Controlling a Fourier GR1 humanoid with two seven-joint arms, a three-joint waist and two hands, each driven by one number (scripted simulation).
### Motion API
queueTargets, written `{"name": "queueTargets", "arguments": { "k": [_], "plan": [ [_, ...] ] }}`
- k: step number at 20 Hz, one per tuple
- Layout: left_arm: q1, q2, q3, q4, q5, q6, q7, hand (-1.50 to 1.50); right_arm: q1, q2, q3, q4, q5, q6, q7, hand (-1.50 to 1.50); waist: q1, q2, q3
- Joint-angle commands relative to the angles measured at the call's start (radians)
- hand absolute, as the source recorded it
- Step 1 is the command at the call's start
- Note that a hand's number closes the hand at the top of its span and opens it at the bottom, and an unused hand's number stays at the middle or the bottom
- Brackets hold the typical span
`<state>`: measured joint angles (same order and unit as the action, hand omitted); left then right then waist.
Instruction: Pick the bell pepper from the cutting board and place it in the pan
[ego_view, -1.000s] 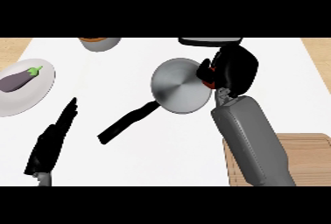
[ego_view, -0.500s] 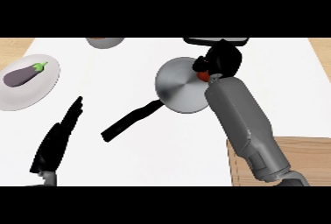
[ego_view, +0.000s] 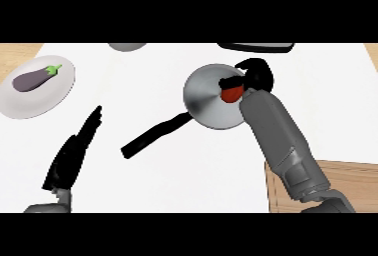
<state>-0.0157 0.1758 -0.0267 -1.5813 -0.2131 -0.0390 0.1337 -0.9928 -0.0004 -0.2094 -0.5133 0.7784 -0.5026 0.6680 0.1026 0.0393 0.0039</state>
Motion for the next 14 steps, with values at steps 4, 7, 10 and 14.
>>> {"name": "queueTargets", "arguments": {
  "k": [4, 7, 10, 14],
  "plan": [
    [0.001, 0.014, 0.011, -0.005, 0.018, -0.022, -0.007, 0.0, -0.04, 0.0, -0.077, 0.029, -0.147, -0.241, -0.214, -1.5, 0.021, -0.001, 0.0],
    [-0.009, -0.004, 0.008, 0.005, 0.009, -0.004, 0.002, 0.0, -0.018, 0.0, -0.085, 0.019, -0.189, -0.37, -0.326, -1.5, 0.006, -0.006, 0.0],
    [-0.024, 0.012, 0.025, -0.021, 0.018, -0.01, 0.024, 0.0, -0.038, 0.0, -0.122, 0.02, -0.225, -0.477, -0.363, -1.5, -0.011, -0.011, -0.001],
    [-0.003, -0.006, 0.023, 0.045, -0.007, 0.018, -0.003, 0.0, -0.014, 0.0, -0.187, 0.006, -0.265, -0.607, -0.424, -1.5, -0.045, -0.013, -0.002]
  ]
}}
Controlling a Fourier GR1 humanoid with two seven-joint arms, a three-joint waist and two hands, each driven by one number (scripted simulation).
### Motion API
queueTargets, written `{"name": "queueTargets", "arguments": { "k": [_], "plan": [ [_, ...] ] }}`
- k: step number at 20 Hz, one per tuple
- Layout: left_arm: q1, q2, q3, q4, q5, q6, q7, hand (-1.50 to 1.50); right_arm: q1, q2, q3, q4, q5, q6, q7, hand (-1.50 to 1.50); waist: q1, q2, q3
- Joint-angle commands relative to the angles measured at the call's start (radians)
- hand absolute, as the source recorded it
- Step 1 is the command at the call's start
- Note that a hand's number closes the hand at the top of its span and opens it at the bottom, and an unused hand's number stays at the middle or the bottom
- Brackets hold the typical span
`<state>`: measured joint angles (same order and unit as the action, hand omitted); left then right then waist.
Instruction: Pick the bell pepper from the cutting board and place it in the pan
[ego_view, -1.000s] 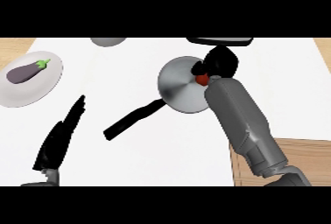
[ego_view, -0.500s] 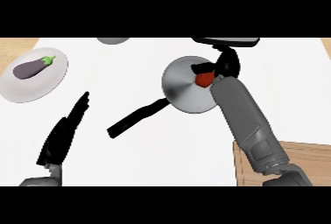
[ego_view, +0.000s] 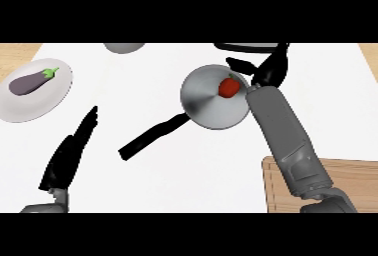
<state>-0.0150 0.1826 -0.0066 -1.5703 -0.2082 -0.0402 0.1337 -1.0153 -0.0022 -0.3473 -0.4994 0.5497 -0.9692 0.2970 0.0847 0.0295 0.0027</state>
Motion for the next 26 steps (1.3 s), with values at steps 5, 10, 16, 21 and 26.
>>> {"name": "queueTargets", "arguments": {
  "k": [5, 10, 16, 21, 26],
  "plan": [
    [0.071, -0.014, 0.012, -0.023, -0.022, 0.041, 0.0, 0.0, 0.115, 0.002, -0.076, -0.12, -0.128, -0.149, -0.157, -1.5, -0.067, -0.027, -0.002],
    [0.075, -0.019, 0.016, -0.031, -0.02, 0.037, 0.006, 0.0, 0.358, 0.002, 0.044, -0.327, -0.219, -0.098, -0.274, -1.5, -0.091, -0.035, -0.002],
    [0.084, 0.03, 0.086, 0.003, 0.019, 0.0, -0.021, 0.0, 0.625, -0.043, 0.15, -0.657, -0.124, 0.004, -0.092, -1.5, -0.109, -0.039, -0.004],
    [0.142, -0.01, 0.051, -0.088, 0.008, 0.019, 0.013, 0.0, 0.948, -0.032, 0.216, -0.988, -0.137, 0.084, -0.096, -1.5, -0.109, -0.039, -0.004],
    [0.107, -0.013, 0.044, -0.076, -0.009, 0.014, 0.03, 0.0, 1.16, -0.083, 0.243, -1.265, -0.133, 0.182, -0.015, -1.5, -0.098, -0.033, -0.003]
  ]
}}
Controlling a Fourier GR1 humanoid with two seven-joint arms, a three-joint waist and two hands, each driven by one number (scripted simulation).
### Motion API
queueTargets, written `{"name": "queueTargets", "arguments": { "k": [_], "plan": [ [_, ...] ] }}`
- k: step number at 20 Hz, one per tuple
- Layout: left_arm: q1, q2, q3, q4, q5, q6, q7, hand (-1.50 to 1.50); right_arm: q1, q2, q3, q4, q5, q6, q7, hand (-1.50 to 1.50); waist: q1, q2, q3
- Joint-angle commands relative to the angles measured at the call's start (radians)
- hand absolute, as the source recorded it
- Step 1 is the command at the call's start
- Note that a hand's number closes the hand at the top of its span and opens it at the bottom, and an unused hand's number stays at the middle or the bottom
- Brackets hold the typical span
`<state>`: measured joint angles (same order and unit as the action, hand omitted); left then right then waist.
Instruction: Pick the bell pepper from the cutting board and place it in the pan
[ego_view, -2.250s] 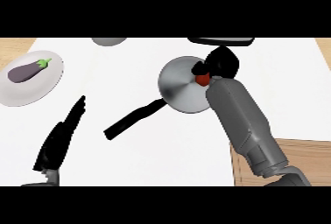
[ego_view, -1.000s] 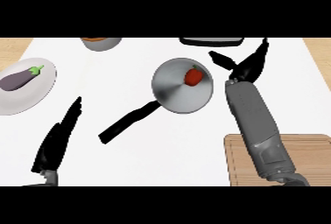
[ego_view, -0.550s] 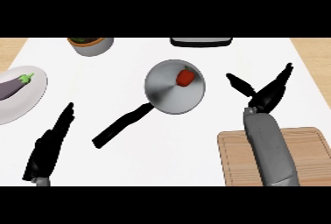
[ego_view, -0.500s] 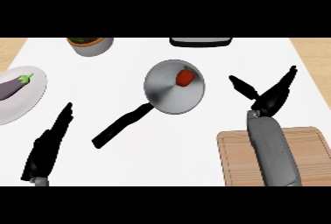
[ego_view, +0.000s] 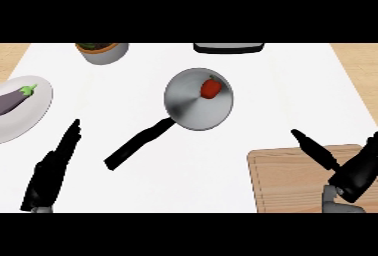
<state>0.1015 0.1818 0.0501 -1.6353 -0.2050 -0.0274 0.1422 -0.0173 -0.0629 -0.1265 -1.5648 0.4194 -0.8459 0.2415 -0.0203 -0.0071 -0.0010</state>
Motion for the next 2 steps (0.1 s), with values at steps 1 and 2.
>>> {"name": "queueTargets", "arguments": {
  "k": [1, 2],
  "plan": [
    [-0.072, -0.005, -0.005, 0.029, -0.018, 0.001, 0.029, 0.0, 0.218, 0.019, 0.057, -0.222, 0.0, 0.05, 0.019, -1.5, 0.005, 0.004, 0.0],
    [-0.04, 0.001, 0.007, 0.014, -0.01, -0.001, 0.025, 0.0, 0.269, -0.04, 0.02, -0.265, -0.052, 0.106, 0.008, -1.5, 0.005, 0.004, 0.001]
  ]
}}
